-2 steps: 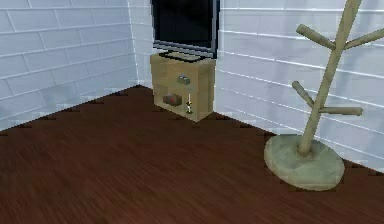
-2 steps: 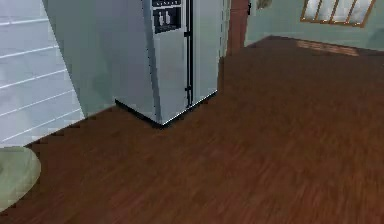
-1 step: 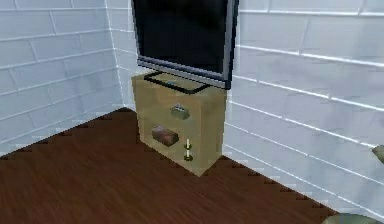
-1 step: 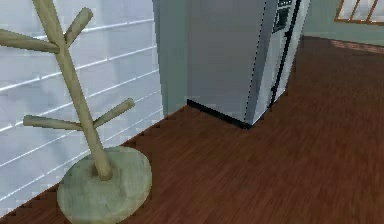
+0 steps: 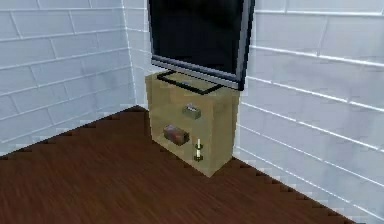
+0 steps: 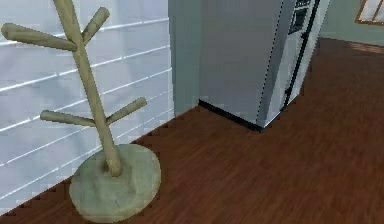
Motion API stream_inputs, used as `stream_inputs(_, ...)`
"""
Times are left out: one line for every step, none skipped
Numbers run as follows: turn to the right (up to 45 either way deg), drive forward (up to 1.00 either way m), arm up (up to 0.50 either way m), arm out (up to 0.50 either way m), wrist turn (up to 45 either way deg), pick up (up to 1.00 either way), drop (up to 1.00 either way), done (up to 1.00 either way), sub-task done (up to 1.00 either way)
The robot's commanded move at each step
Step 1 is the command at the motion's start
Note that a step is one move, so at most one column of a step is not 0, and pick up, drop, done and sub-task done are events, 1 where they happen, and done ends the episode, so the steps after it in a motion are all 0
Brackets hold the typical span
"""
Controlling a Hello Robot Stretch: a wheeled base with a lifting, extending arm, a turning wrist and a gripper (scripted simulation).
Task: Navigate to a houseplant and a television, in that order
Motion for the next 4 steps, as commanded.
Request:
stream_inputs(0.0, 0.25, 0.00, 0.00, 0.0, 0.00, 0.00, 0.00, 0.00)
stream_inputs(21.0, 0.00, 0.00, 0.00, 0.0, 0.00, 0.00, 0.00, 0.00)
stream_inputs(0.0, 0.55, 0.00, 0.00, 0.0, 0.00, 0.00, 0.00, 0.00)
stream_inputs(-27.0, 0.00, 0.00, 0.00, 0.0, 0.00, 0.00, 0.00, 0.00)
